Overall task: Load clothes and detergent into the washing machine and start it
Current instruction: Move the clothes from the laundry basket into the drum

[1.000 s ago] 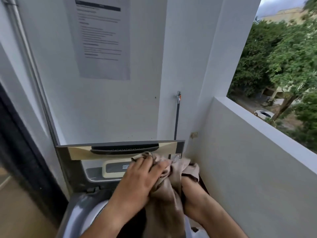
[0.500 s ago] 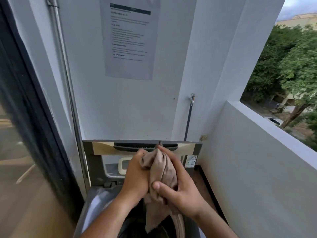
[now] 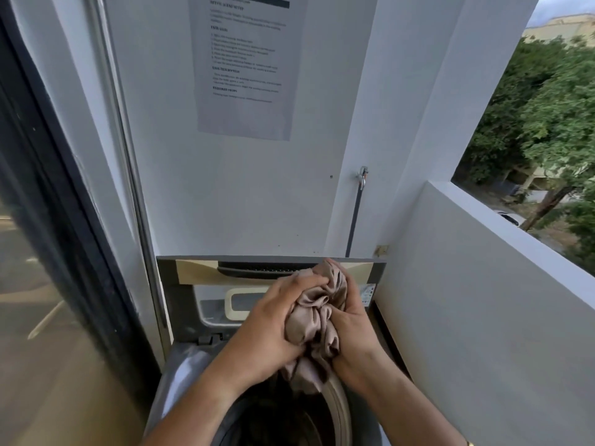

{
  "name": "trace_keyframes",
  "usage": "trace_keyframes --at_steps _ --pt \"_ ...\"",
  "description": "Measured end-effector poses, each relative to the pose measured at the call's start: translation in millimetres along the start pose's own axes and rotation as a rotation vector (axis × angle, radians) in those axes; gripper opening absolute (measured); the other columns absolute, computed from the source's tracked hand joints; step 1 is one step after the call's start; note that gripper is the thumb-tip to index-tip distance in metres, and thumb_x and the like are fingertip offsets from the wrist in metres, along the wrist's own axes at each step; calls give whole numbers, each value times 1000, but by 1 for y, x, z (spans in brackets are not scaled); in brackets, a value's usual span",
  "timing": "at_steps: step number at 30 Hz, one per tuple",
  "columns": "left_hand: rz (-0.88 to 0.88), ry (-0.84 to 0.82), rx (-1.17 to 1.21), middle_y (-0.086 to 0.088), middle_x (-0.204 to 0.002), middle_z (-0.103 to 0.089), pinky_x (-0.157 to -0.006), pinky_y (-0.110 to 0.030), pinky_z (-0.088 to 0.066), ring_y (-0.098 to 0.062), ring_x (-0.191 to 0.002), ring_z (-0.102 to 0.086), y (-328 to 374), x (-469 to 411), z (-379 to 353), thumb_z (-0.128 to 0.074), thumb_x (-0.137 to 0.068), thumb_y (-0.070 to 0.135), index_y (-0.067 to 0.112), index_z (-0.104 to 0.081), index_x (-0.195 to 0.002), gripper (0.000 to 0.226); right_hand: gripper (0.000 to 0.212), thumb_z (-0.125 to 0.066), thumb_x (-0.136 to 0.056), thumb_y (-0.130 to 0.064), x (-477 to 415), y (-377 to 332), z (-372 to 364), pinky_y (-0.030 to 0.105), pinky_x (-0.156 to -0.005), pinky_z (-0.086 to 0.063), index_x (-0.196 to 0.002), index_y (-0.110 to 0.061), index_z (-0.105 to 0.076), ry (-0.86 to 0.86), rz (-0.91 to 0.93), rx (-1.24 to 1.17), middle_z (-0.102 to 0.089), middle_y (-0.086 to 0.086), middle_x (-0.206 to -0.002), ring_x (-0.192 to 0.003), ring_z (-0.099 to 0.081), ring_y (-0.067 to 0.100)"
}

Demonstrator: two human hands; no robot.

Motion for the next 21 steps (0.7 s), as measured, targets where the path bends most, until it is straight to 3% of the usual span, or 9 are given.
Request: trace_keyframes --at_steps 2,4,6,10,13,15,17,19,21 --pt "51 147 26 13 -129 -72 -101 -42 -64 -7 -118 -74 -14 -2 8 -88 -79 -4 46 -69 -129 73 66 -49 -101 15 4 0 2 45 -105 -62 -147 -30 -61 -101 8 93 -68 18 -144 -130 -70 32" --pt "165 286 160 6 -107 -82 -89 -48 -68 -12 -99 -80 -25 -2 13 -91 -81 -3 36 -73 -114 54 67 -65 -98 -4 11 0 6 45 -120 -50 -154 -39 -54 -184 101 374 -55 1 -160 -146 -57 20" --pt "274 355 225 3 -94 -83 -84 -52 -68 -15 -88 -80 -32 1 9 -93 -81 1 31 -73 -102 41 88 -78 -92 -13 18 9 10 43 -126 -42 -163 -44 -37 -331 126 522 -42 -9 -169 -156 -44 13" --pt "479 248 320 1 -105 -85 -102 -59 -63 -21 -105 -82 -59 22 -13 -80 -76 15 33 -75 -113 41 122 -99 -73 -37 14 50 17 31 -131 -32 -163 -56 -19 -438 183 1029 -17 -9 -171 -162 -25 5" --pt "516 7 323 0 -117 -82 -111 -62 -57 -26 -118 -77 -92 35 -22 -80 -73 35 39 -65 -128 57 103 -94 -75 -29 1 82 34 28 -124 -41 -154 -57 -35 -310 226 1131 -38 -10 -158 -150 -39 0" --pt "453 -172 7 5 -132 -78 -117 -57 -50 -23 -127 -71 -116 43 -30 -69 -85 71 46 -50 -145 68 82 -85 -76 -25 -7 105 55 34 -117 -49 -145 -52 -51 -216 201 1135 -53 -14 -145 -137 -51 0" --pt "350 -239 -609 8 -139 -74 -116 -55 -42 -25 -129 -65 -154 53 -38 -29 -91 100 38 -48 -154 90 72 -83 -76 -26 -19 129 75 36 -110 -53 -140 -49 -58 -198 133 1220 -58 -16 -135 -127 -57 2" --pt "289 -246 -692 9 -121 -76 -100 -49 -49 -24 -112 -68 -197 65 -44 -18 -97 97 29 -64 -131 89 73 -84 -72 -25 -28 150 93 35 -106 -54 -135 -50 -60 -213 31 1295 -57 -17 -129 -120 -60 5" --pt "316 -186 -607 4 -92 -75 -77 -45 -52 -26 -89 -72 -236 75 -58 -29 -110 77 25 -66 -97 65 77 -83 -65 -21 -33 173 112 33 -105 -53 -132 -52 -60 -224 -70 1337 -57 -16 -127 -119 -60 9"
Point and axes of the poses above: each hand's wrist, its own x-axis away from the middle knuckle, its own z-axis out of the back of the hand, y = z × x, the point moved 1 cm from there along -x, towards the middle knuckle
